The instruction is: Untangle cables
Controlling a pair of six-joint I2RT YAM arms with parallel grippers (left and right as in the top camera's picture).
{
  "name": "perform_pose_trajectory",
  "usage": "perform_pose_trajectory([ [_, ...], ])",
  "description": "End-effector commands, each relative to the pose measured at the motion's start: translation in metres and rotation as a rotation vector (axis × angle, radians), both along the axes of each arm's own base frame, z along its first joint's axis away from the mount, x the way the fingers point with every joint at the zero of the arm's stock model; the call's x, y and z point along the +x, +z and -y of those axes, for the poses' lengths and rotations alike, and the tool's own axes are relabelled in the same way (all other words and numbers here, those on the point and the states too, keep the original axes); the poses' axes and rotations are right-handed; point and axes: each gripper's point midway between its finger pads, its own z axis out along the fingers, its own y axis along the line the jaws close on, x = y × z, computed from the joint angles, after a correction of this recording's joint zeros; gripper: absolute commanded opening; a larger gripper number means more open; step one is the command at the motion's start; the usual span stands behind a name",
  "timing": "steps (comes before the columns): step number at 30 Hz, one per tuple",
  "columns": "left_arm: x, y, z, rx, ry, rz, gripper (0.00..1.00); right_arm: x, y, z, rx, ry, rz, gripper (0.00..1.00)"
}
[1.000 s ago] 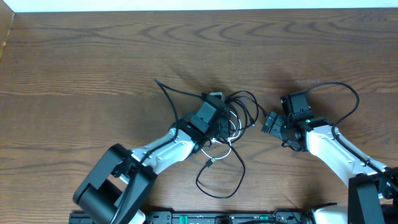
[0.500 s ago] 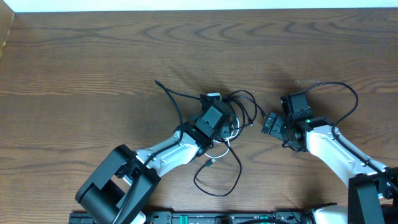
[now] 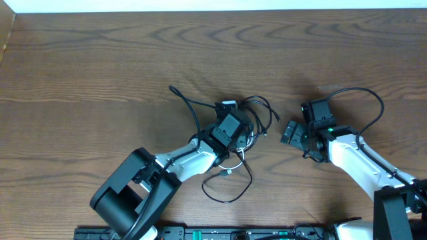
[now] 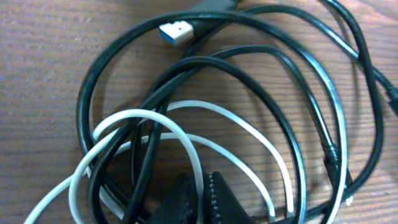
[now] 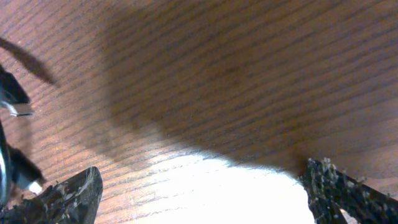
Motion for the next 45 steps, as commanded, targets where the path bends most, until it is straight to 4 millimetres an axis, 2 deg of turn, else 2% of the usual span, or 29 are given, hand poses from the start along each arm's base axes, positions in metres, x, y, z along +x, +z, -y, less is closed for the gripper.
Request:
perform_pose_trajectory([
  [1,0.005,-0.001,0.002,0.008,0.013,0.009,0.07,-0.004,-0.003,-0.003,0.011,0.021,-0.015,0.99],
  [5,0.012,0.016,0.008,-0.021,0.009,0.044,0.07,-0.004,-0.003,-0.003,0.008,0.034,-0.014,0.99],
  [8,0.018,0.041,0.014,-0.054,-0.006,0.096,0.08,-0.001,-0.001,-0.015,0.049,0.12,0.004,0.99],
  [10,0.022,0.068,0.017,-0.092,-0.014,0.154,0.07,0.006,0.005,-0.036,0.128,0.276,0.054,0.96],
  [14,0.03,0.121,0.019,-0.134,-0.055,0.282,0.07,0.009,0.022,-0.074,0.287,0.51,0.148,0.97],
  [18,0.031,0.163,0.012,-0.187,-0.046,0.363,0.07,0.011,0.028,-0.083,0.334,0.536,0.174,0.99],
  [20,0.027,0.176,0.009,-0.202,-0.045,0.382,0.08,0.011,0.028,-0.083,0.334,0.538,0.177,0.99],
  [23,0.022,0.185,0.004,-0.206,-0.045,0.386,0.07,0.015,0.032,-0.088,0.352,0.552,0.204,0.99],
  [29,0.015,0.18,0.001,-0.187,-0.054,0.352,0.07,0.031,0.054,-0.112,0.454,0.568,0.311,0.99],
  [36,0.006,0.181,0.011,-0.253,-0.092,0.311,0.08,0.055,0.066,-0.12,0.397,0.509,0.419,0.99],
  [45,-0.009,0.216,0.012,-0.335,-0.132,0.347,0.08,0.064,0.071,-0.131,0.334,0.467,0.477,0.99],
])
